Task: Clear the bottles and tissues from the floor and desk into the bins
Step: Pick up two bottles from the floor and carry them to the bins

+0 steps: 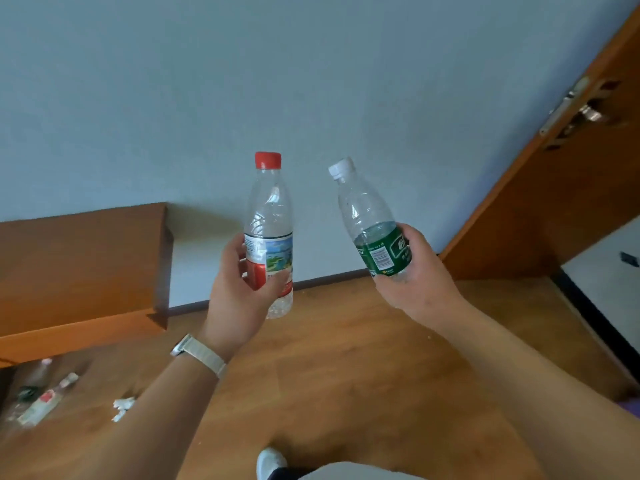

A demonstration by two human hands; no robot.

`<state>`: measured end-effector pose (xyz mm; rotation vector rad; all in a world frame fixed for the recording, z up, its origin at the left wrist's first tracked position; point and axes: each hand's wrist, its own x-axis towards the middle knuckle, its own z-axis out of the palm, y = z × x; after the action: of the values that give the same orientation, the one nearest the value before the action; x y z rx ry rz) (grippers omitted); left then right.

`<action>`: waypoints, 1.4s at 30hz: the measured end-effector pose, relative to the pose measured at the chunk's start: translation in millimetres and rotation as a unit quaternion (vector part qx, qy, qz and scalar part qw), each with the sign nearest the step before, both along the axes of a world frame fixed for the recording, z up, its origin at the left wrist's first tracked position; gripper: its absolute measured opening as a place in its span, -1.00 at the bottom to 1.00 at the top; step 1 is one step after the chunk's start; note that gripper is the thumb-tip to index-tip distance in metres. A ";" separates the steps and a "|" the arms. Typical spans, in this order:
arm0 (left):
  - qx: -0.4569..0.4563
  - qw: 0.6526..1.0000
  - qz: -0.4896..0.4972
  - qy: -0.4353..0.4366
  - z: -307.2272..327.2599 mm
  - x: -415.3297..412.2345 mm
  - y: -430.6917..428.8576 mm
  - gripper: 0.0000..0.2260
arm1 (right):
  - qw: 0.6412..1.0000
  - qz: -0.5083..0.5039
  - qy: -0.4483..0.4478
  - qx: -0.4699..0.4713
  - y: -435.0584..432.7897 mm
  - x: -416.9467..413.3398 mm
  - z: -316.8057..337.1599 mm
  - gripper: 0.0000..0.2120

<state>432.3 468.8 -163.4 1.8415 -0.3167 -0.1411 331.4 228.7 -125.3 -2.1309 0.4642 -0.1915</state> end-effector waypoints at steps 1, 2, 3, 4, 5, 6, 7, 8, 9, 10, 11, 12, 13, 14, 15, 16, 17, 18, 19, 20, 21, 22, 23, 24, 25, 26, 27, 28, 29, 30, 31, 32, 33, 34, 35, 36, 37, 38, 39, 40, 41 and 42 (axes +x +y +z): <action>0.002 1.000 -0.015 -0.003 5.0 -8.6 -18.4 -0.41 | 1.000 -0.015 -0.004 0.005 -14.2 -15.9 3.9 -0.36; 0.005 0.999 -0.032 -0.008 9.9 -18.2 -37.3 -0.43 | 0.999 -0.032 -0.008 0.012 -28.2 -32.6 8.5 -0.36; 0.008 0.999 -0.047 -0.013 14.4 -27.7 -57.5 -0.43 | 0.999 -0.048 -0.016 0.016 -43.5 -50.0 12.6 -0.38; 0.011 0.998 -0.064 -0.018 19.4 -38.6 -78.0 -0.42 | 0.998 -0.062 -0.026 0.017 -59.4 -67.8 15.9 -0.39; 0.012 0.997 -0.080 -0.020 23.2 -49.2 -98.1 -0.41 | 0.996 -0.075 -0.032 0.017 -75.4 -85.2 17.9 -0.39; 0.014 0.995 -0.095 -0.021 26.4 -60.9 -118.2 -0.41 | 0.995 -0.091 -0.035 0.019 -91.6 -103.1 18.8 -0.39; 0.014 0.994 -0.110 -0.022 29.1 -73.0 -138.3 -0.41 | 0.993 -0.107 -0.038 0.022 -108.3 -121.5 18.4 -0.39; 0.016 0.992 -0.123 -0.025 31.4 -85.5 -157.7 -0.41 | 0.991 -0.125 -0.039 0.025 -124.8 -140.0 16.9 -0.37; 0.015 0.990 -0.137 -0.028 33.1 -97.6 -176.9 -0.42 | 0.989 -0.142 -0.041 0.028 -141.1 -158.7 15.0 -0.34; 0.017 0.988 -0.152 -0.031 34.3 -109.5 -195.8 -0.42 | 0.986 -0.159 -0.042 0.028 -156.9 -177.5 12.7 -0.30; 0.017 0.985 -0.167 -0.033 35.5 -121.6 -215.2 -0.41 | 0.983 -0.175 -0.044 0.028 -172.1 -196.5 10.3 -0.28; 0.018 0.983 -0.182 -0.036 36.0 -133.3 -234.2 -0.41 | 0.980 -0.190 -0.047 0.027 -185.9 -215.1 8.8 -0.27; 0.018 0.979 -0.197 -0.040 36.0 -144.6 -252.8 -0.42 | 0.978 -0.203 -0.049 0.025 -198.9 -233.2 7.0 -0.27; 0.019 0.976 -0.212 -0.043 35.9 -156.2 -270.4 -0.42 | 0.975 -0.217 -0.051 0.022 -210.8 -250.7 5.5 -0.27; 0.022 0.972 -0.228 -0.046 35.6 -167.6 -287.8 -0.42 | 0.971 -0.232 -0.053 0.021 -222.2 -268.1 4.3 -0.26; 0.026 0.968 -0.246 -0.049 35.3 -179.2 -304.1 -0.41 | 0.967 -0.248 -0.055 0.019 -232.6 -285.2 2.7 -0.27; 0.032 0.963 -0.263 -0.051 35.2 -190.3 -319.6 -0.41 | 0.963 -0.264 -0.057 0.018 -241.4 -301.6 1.5 -0.27; 0.039 0.957 -0.282 -0.053 35.4 -201.1 -334.1 -0.41 | 0.958 -0.281 -0.058 0.017 -249.0 -317.3 0.3 -0.27; 0.046 0.951 -0.301 -0.057 35.7 -211.1 -347.8 -0.41 | 0.953 -0.298 -0.059 0.016 -255.8 -332.0 -1.0 -0.27; 0.050 0.944 -0.319 -0.063 36.9 -221.0 -361.2 -0.41 | 0.947 -0.315 -0.064 0.013 -262.2 -346.3 -2.2 -0.28; 0.054 0.937 -0.337 -0.072 38.2 -229.8 -374.4 -0.41 | 0.941 -0.332 -0.067 0.008 -268.4 -359.6 -4.4 -0.29; 0.060 0.930 -0.354 -0.083 39.0 -237.4 -387.0 -0.42 | 0.935 -0.348 -0.068 0.001 -273.9 -371.9 -6.3 -0.29; 0.066 0.923 -0.368 -0.093 39.8 -244.2 -399.2 -0.42 | 0.928 -0.365 -0.068 -0.006 -279.1 -383.5 -8.5 -0.29; 0.069 0.916 -0.382 -0.099 40.5 -250.3 -411.0 -0.43 | 0.921 -0.384 -0.068 -0.011 -283.5 -394.2 -10.8 -0.28; 0.071 0.909 -0.396 -0.103 40.6 -256.0 -423.0 -0.43 | 0.912 -0.403 -0.070 -0.015 -287.3 -404.3 -12.9 -0.28; 0.074 0.903 -0.410 -0.106 40.0 -261.3 -435.0 -0.44 | 0.904 -0.422 -0.071 -0.019 -290.2 -413.9 -14.8 -0.29; 0.077 0.896 -0.423 -0.109 39.9 -267.4 -447.0 -0.44 | 0.895 -0.439 -0.070 -0.024 -292.1 -422.6 -15.8 -0.29; 0.081 0.890 -0.434 -0.112 39.7 -273.4 -458.5 -0.44 | 0.888 -0.454 -0.068 -0.028 -293.7 -430.7 -16.7 -0.30; 0.085 0.884 -0.445 -0.114 39.5 -280.1 -470.0 -0.44 | 0.881 -0.468 -0.066 -0.028 -295.9 -438.4 -17.8 -0.31; 0.086 0.878 -0.457 -0.113 39.2 -287.0 -481.1 -0.43 | 0.874 -0.481 -0.064 -0.029 -298.4 -446.0 -18.7 -0.32; 0.085 0.871 -0.472 -0.110 38.1 -293.1 -492.4 -0.43 | 0.865 -0.496 -0.061 -0.033 -301.9 -453.0 -20.5 -0.33; 0.081 0.863 -0.487 -0.105 36.2 -298.2 -503.3 -0.43 | 0.857 -0.512 -0.052 -0.041 -305.8 -459.3 -22.8 -0.35; 0.080 0.854 -0.504 -0.099 33.7 -302.0 -514.8 -0.43 | 0.848 -0.526 -0.045 -0.045 -310.1 -464.8 -23.9 -0.36; 0.081 0.845 -0.521 -0.092 30.3 -304.4 -526.9 -0.42 | 0.840 -0.539 -0.034 -0.049 -315.4 -470.3 -27.0 -0.37; 0.082 0.835 -0.538 -0.085 26.1 -305.9 -539.6 -0.41 | 0.834 -0.549 -0.027 -0.049 -320.3 -474.2 -29.2 -0.37; 0.082 0.825 -0.553 -0.077 21.9 -306.8 -553.2 -0.41 | 0.829 -0.557 -0.020 -0.042 -325.8 -477.7 -33.1 -0.35; 0.082 0.817 -0.567 -0.068 17.3 -308.0 -568.1 -0.40 | 0.824 -0.566 -0.018 -0.027 -332.0 -480.6 -35.9 -0.34; 0.085 0.809 -0.578 -0.061 13.2 -308.8 -583.6 -0.39 | 0.817 -0.576 -0.014 -0.017 -339.7 -483.7 -41.1 -0.33; 0.088 0.801 -0.589 -0.056 9.5 -310.0 -600.5 -0.39 | 0.809 -0.588 -0.012 -0.007 -348.4 -485.3 -45.1 -0.30; 0.089 0.792 -0.602 -0.052 6.5 -310.6 -617.7 -0.39 | 0.800 -0.600 -0.006 -0.004 -357.3 -486.0 -48.7 -0.26; 0.087 0.782 -0.615 -0.045 2.6 -310.2 -636.0 -0.39 | 0.791 -0.612 0.000 -0.005 -366.9 -485.0 -51.2 -0.24; 0.085 0.772 -0.629 -0.036 -1.2 -308.9 -655.3 -0.39 | 0.780 -0.625 0.012 -0.012 -377.6 -483.3 -54.6 -0.24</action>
<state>123.4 -186.5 -164.5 1.4997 -1.6067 -1.0422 -151.9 -148.9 -179.8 -1.4984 1.8414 -0.9031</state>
